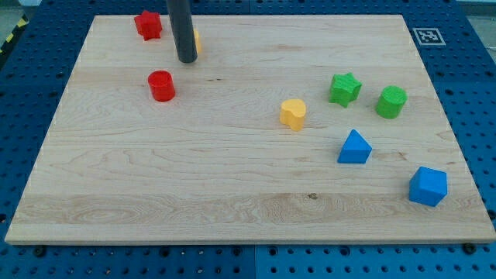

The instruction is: Move the red circle slightly towards the top right

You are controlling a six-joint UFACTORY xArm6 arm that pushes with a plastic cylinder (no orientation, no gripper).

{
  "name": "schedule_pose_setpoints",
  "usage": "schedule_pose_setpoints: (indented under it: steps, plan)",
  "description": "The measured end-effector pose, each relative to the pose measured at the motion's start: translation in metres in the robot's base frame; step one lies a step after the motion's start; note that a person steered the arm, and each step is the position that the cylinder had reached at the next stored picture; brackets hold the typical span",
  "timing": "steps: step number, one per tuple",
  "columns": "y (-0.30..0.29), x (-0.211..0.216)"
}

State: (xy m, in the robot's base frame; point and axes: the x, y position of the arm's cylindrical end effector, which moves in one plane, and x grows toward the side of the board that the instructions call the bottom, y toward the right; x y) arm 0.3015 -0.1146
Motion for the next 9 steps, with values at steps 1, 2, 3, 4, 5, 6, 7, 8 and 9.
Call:
schedule_pose_setpoints:
  steps: [1, 2, 3, 4, 5, 6, 7, 8, 9]
  plan:
    - [-0.011, -0.001]
    - [-0.039, -0.001]
    - [-0.074, 0.002]
    - [-0.078, 0.035]
    - [-0.07, 0.074]
    - [-0.07, 0.096]
    - [-0.07, 0.097]
    - [-0.067, 0.097]
    - [-0.048, 0.097]
